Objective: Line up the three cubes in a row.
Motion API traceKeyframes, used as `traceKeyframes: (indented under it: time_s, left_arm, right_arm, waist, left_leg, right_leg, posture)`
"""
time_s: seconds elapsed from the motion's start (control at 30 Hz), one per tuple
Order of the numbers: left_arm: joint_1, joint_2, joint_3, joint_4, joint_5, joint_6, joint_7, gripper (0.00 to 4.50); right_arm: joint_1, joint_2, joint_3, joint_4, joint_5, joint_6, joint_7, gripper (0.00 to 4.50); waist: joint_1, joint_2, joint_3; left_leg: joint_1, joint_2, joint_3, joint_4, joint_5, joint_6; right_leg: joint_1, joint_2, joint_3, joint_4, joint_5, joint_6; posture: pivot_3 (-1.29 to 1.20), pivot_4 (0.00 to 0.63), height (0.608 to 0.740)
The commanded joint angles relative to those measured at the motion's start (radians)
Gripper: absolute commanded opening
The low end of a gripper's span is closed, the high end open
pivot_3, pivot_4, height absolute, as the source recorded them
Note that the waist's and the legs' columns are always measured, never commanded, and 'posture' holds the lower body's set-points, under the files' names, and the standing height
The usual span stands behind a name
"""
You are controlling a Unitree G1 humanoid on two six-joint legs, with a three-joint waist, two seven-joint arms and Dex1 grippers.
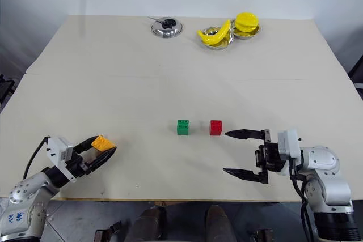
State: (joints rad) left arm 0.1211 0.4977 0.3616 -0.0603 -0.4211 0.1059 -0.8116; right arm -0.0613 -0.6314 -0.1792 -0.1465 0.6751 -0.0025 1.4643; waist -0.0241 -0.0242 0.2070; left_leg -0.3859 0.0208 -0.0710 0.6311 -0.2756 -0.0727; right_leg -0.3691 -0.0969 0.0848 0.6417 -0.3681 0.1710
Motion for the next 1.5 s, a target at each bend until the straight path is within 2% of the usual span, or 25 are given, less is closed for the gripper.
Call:
traceKeyframes:
  time_s: [0.03,0.13,0.23,0.37,0.47,0.67,0.73,0.87,1.0,1.3,1.5]
  left_arm:
    - [-0.002,0.005,-0.02,0.015,0.012,-0.021,-0.002,2.34]
    - [-0.024,0.026,-0.03,0.01,-0.012,-0.017,-0.038,1.5]
    - [-0.094,0.079,-0.071,-0.006,-0.046,0.002,-0.135,1.52]
    - [-0.275,0.182,-0.204,0.058,-0.018,-0.03,-0.358,1.52]
    - [-0.525,0.188,-0.325,0.268,0.048,-0.102,-0.517,1.52]
    - [-0.956,0.053,-0.462,0.866,0.21,-0.352,-0.673,1.52]
    - [-1.041,0.011,-0.473,1.029,0.247,-0.432,-0.689,1.52]
    - [-1.111,-0.022,-0.479,1.182,0.295,-0.501,-0.714,1.52]
    - [-1.137,-0.03,-0.476,1.258,0.332,-0.532,-0.717,1.52]
    - [-1.097,0.007,-0.442,1.277,0.341,-0.548,-0.743,1.52]
    - [-1.11,-0.015,-0.433,1.28,0.342,-0.52,-0.758,1.52]
  right_arm:
    - [0.008,-0.005,-0.026,-0.013,0.006,-0.017,-0.013,4.5]
    - [0.015,-0.004,-0.039,-0.002,-0.002,-0.03,-0.023,4.5]
    - [0.03,-0.017,-0.062,0.023,-0.004,-0.04,-0.019,4.5]
    - [0.061,-0.032,-0.101,0.041,-0.002,-0.054,-0.009,4.5]
    - [0.086,-0.045,-0.121,0.035,0.002,-0.058,-0.004,4.5]
    - [0.121,-0.058,-0.151,-0.018,0.015,-0.042,-0.024,4.5]
    - [0.153,-0.061,-0.169,-0.053,0.024,-0.032,-0.038,4.5]
    - [0.194,-0.063,-0.192,-0.089,0.027,-0.026,-0.06,4.5]
    - [0.223,-0.062,-0.209,-0.116,0.031,-0.023,-0.083,4.5]
    - [0.247,-0.056,-0.211,-0.127,0.024,-0.037,-0.104,4.5]
    - [0.23,-0.062,-0.198,-0.123,0.029,-0.025,-0.104,4.5]
  waist:
    - [0.001,0.0,0.0]
    - [0.005,0.0,0.0]
    - [0.009,0.0,0.0]
    - [0.024,0.001,0.0]
    - [0.027,0.002,-0.001]
    - [0.019,0.003,-0.001]
    - [0.015,0.002,0.0]
    - [0.004,0.001,0.0]
    - [0.001,0.0,0.001]
    - [-0.002,0.0,0.001]
    - [-0.001,0.0,0.001]
  left_leg:
    - [0.0,0.0,0.0,0.0,0.0,0.0]
    - [0.0,0.0,0.0,0.0,0.0,0.0]
    - [0.0,0.0,0.0,0.0,0.0,0.0]
    - [0.0,-0.001,-0.001,0.001,0.001,-0.001]
    - [0.001,-0.001,0.0,0.001,0.001,-0.001]
    - [-0.001,-0.001,0.0,0.002,0.004,-0.006]
    - [-0.002,-0.001,0.001,0.002,0.004,-0.005]
    - [-0.004,-0.001,0.001,0.001,0.004,-0.005]
    - [-0.005,-0.001,0.001,0.001,0.004,-0.005]
    - [-0.005,-0.001,0.001,0.002,0.004,-0.005]
    - [-0.004,-0.001,0.001,0.003,0.004,-0.006]
  right_leg:
    - [0.0,0.0,0.0,0.0,0.0,0.0]
    - [0.001,0.0,0.0,0.0,0.0,0.0]
    - [0.0,0.0,0.0,0.0,0.0,0.0]
    - [0.0,0.0,0.0,0.0,0.0,0.0]
    - [0.001,0.0,0.0,0.0,0.0,0.0]
    - [0.0,0.001,0.0,0.0,0.0,0.001]
    - [-0.002,0.001,0.0,-0.001,0.0,0.001]
    - [-0.004,0.001,0.001,0.0,0.0,0.001]
    - [-0.005,0.001,0.001,0.001,0.0,0.001]
    - [-0.005,0.001,0.001,0.003,0.0,0.001]
    - [-0.005,0.001,0.001,0.004,0.0,0.001]
  posture:
    - [0.0,0.15,0.74]
    - [0.0,0.15,0.74]
    - [0.0,0.15,0.74]
    - [0.0,0.15,0.74]
    - [0.0,0.15,0.74]
    - [0.0,0.15,0.74]
    - [0.0,0.15,0.74]
    - [0.0,0.15,0.74]
    - [0.0,0.15,0.74]
    - [0.0,0.15,0.74]
    - [0.0,0.15,0.74]
